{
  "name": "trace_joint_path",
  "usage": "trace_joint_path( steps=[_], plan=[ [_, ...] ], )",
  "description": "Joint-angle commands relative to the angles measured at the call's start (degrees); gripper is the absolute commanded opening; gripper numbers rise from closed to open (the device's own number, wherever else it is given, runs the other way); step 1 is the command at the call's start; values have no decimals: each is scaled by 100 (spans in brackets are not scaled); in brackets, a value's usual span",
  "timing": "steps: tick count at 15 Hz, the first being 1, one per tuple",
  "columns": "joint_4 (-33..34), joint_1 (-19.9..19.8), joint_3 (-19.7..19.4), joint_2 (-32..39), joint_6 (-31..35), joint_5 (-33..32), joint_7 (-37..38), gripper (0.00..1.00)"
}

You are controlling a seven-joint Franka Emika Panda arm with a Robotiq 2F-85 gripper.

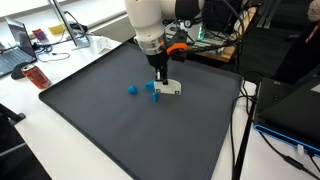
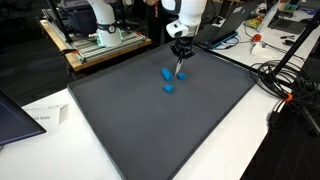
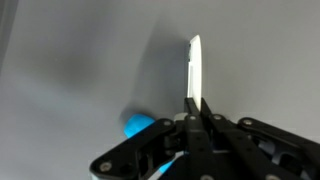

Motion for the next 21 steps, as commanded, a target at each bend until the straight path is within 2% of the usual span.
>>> trace_joint_path(
  steps=[1,6,10,16,21],
  plan=[
    [-244,133,-5,-320,-11,117,254,1],
    [-242,181,-19,-652,-319,53,655,1],
    [95,168,-27,-740,-884,-70,936,1],
    [946,96,-225,-610,-1821,-343,1944,1],
    [1748,-58,-389,-337,-2770,-489,2381,1]
  ],
)
